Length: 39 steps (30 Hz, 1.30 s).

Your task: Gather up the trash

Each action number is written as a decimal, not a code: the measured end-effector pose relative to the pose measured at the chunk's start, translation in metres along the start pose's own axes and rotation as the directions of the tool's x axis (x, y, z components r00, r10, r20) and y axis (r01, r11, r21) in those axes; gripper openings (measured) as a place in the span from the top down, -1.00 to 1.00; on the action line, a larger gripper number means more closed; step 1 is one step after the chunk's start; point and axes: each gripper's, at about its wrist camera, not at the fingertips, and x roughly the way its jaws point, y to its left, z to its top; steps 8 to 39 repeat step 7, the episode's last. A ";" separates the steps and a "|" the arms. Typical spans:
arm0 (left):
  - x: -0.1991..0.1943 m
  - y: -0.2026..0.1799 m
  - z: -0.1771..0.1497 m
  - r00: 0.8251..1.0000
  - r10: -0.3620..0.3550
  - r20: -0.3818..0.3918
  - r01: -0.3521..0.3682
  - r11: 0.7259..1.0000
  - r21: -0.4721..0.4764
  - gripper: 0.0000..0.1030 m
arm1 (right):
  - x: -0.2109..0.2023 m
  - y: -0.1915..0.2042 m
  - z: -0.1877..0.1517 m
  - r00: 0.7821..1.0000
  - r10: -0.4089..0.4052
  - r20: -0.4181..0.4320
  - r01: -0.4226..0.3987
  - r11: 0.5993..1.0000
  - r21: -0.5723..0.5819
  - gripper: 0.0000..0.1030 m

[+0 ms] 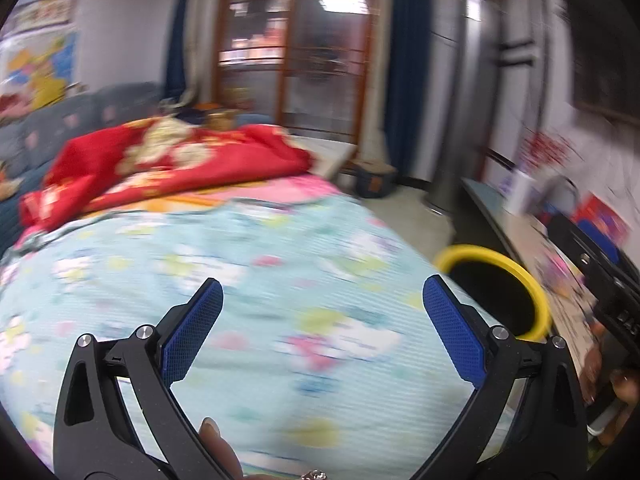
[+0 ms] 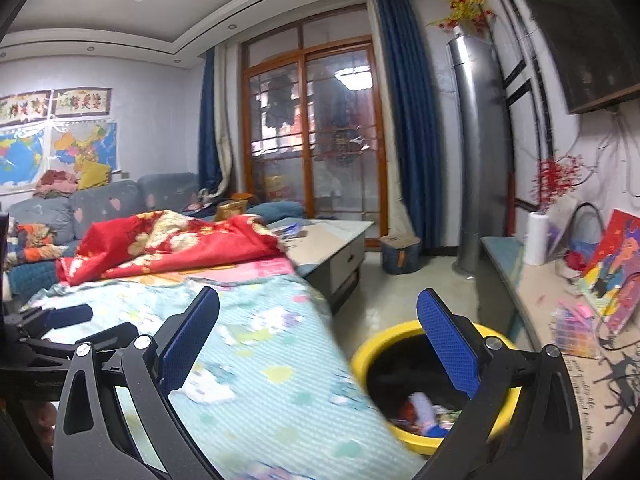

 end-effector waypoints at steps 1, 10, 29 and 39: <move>-0.002 0.030 0.007 0.998 0.064 -0.002 -0.064 0.997 -0.041 -0.79 | 0.014 0.020 0.007 0.998 0.061 -0.028 -0.061 0.998 0.007 -0.87; -0.003 0.232 0.007 0.868 0.454 -0.202 -0.493 0.838 -0.233 -0.79 | 0.110 0.206 0.002 0.830 0.401 -0.387 -0.455 0.889 -0.054 -0.87; -0.003 0.232 0.007 0.868 0.454 -0.202 -0.493 0.838 -0.233 -0.79 | 0.110 0.206 0.002 0.830 0.401 -0.387 -0.455 0.889 -0.054 -0.87; -0.003 0.232 0.007 0.868 0.454 -0.202 -0.493 0.838 -0.233 -0.79 | 0.110 0.206 0.002 0.830 0.401 -0.387 -0.455 0.889 -0.054 -0.87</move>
